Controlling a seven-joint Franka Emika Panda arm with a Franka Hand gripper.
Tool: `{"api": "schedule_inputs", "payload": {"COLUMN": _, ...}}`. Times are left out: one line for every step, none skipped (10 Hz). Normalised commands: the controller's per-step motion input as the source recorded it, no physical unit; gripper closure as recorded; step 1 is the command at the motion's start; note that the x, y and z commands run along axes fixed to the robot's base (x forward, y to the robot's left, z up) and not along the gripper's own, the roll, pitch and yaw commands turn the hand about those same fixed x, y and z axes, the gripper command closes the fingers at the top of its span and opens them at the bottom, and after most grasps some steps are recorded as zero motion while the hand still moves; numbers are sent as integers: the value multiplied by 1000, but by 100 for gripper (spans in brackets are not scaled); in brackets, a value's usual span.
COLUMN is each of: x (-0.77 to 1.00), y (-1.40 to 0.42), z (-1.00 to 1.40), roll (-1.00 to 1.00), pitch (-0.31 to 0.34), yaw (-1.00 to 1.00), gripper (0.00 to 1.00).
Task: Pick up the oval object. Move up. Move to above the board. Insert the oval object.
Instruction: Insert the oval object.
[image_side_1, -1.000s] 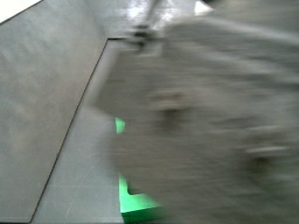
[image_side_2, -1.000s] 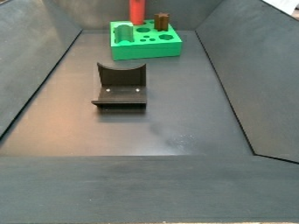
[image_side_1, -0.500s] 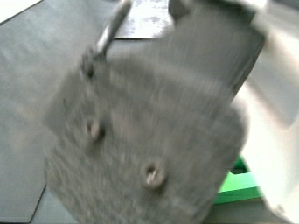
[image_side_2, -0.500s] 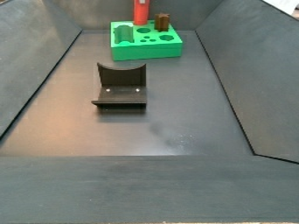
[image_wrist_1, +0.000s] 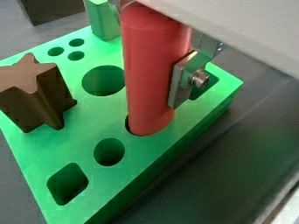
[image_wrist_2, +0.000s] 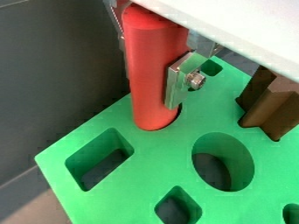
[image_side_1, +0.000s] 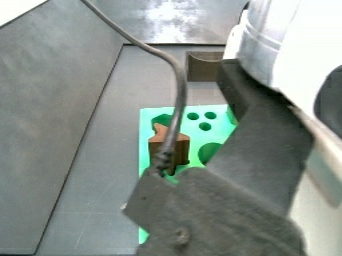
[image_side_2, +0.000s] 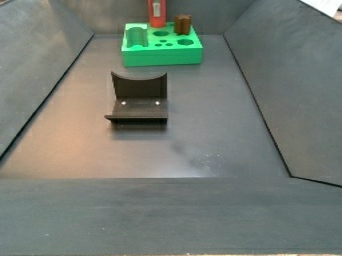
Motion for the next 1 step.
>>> {"api": "schedule_inputs", "payload": {"x": 0, "y": 0, "z": 0, "roll": 0, "pitch": 0, "yaw": 0, "gripper": 100}}
